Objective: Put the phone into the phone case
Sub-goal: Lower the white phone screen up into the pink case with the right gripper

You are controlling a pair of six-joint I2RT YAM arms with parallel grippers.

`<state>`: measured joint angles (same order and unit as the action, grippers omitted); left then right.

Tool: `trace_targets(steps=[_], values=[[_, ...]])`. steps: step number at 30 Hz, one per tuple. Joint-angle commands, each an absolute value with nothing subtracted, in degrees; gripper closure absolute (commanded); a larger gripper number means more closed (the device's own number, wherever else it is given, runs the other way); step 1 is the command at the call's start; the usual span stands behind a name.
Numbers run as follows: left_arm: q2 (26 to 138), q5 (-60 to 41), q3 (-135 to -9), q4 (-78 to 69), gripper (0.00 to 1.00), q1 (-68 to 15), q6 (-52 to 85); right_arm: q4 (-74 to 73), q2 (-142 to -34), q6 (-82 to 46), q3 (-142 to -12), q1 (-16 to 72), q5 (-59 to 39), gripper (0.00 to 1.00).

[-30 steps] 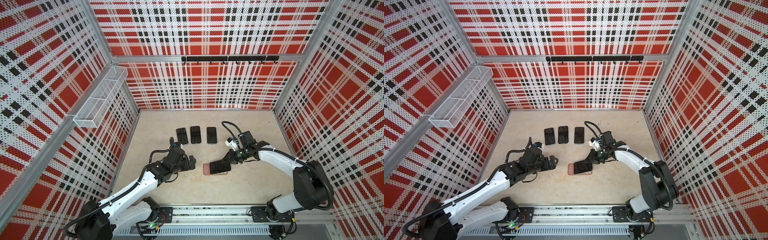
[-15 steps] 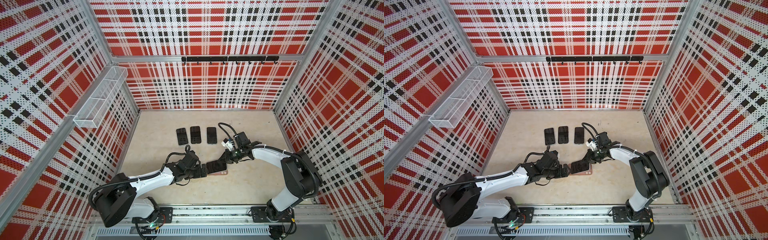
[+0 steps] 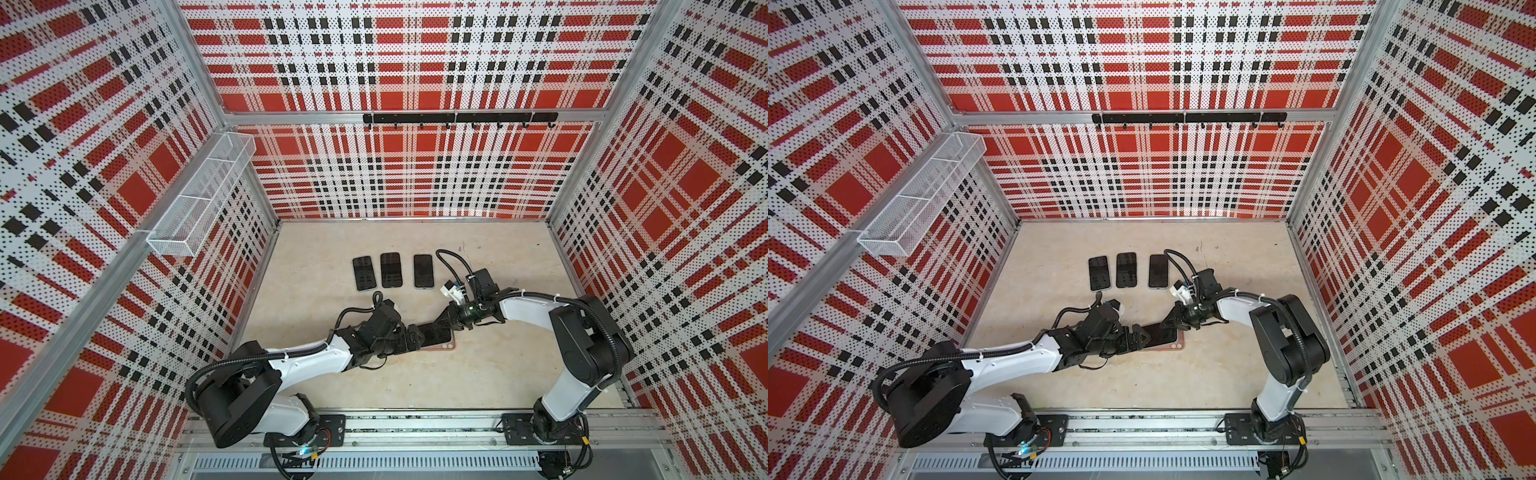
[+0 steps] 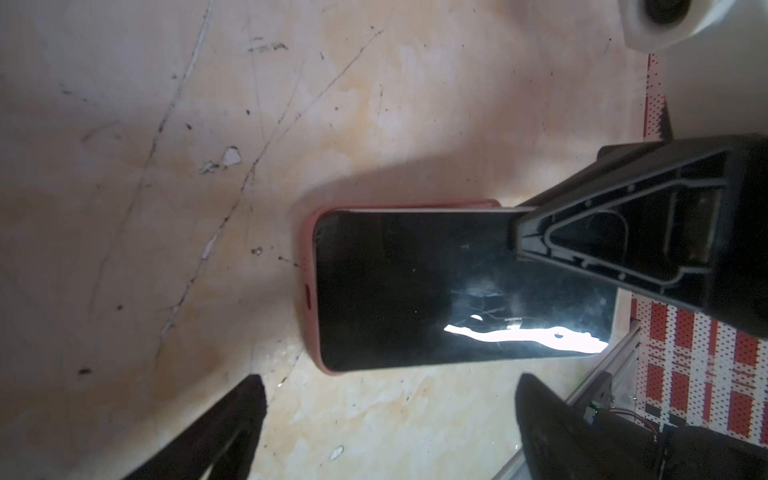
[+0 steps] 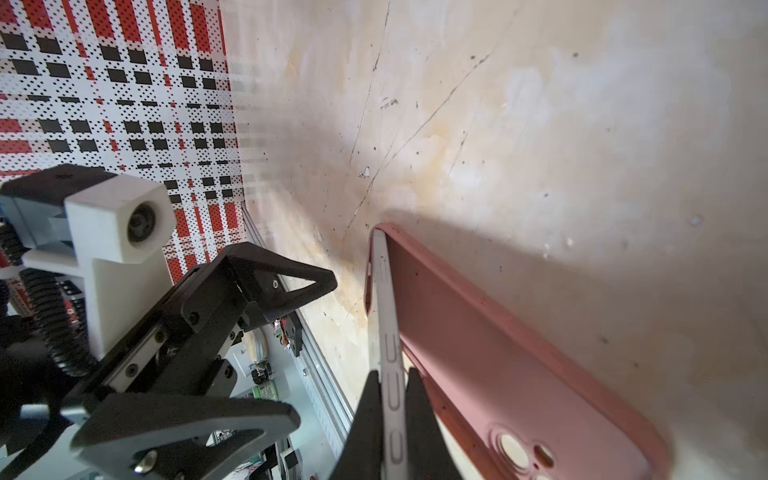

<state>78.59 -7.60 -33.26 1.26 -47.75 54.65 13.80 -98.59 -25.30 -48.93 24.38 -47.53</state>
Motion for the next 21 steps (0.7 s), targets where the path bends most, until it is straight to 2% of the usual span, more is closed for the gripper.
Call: trace_targets(steps=[1, 9, 12, 14, 21], values=[[79.25, -7.56, -32.18, -0.85, 0.05, -48.25, 55.99, 14.65, -100.90, -23.16, -45.66, 25.22, -38.75, 1.00], [79.66, -7.28, -31.86, -2.06, 0.04, -48.60, 56.34, 11.38, -101.24, -23.27, -42.56, 25.25, -35.27, 1.00], [79.58, -7.16, -31.75, -2.37, 0.03, -48.87, 56.25, 10.10, -99.96, -23.80, -41.82, 25.22, -34.60, 0.94], [79.58, -7.00, -31.80, -2.50, 0.03, -48.88, 56.28, 10.02, -98.65, -24.13, -41.56, 25.25, -33.79, 0.86], [78.99, -6.77, -31.25, -2.72, 0.03, -49.12, 56.55, 11.62, -93.52, -23.94, -41.75, 25.23, -29.71, 0.67]])
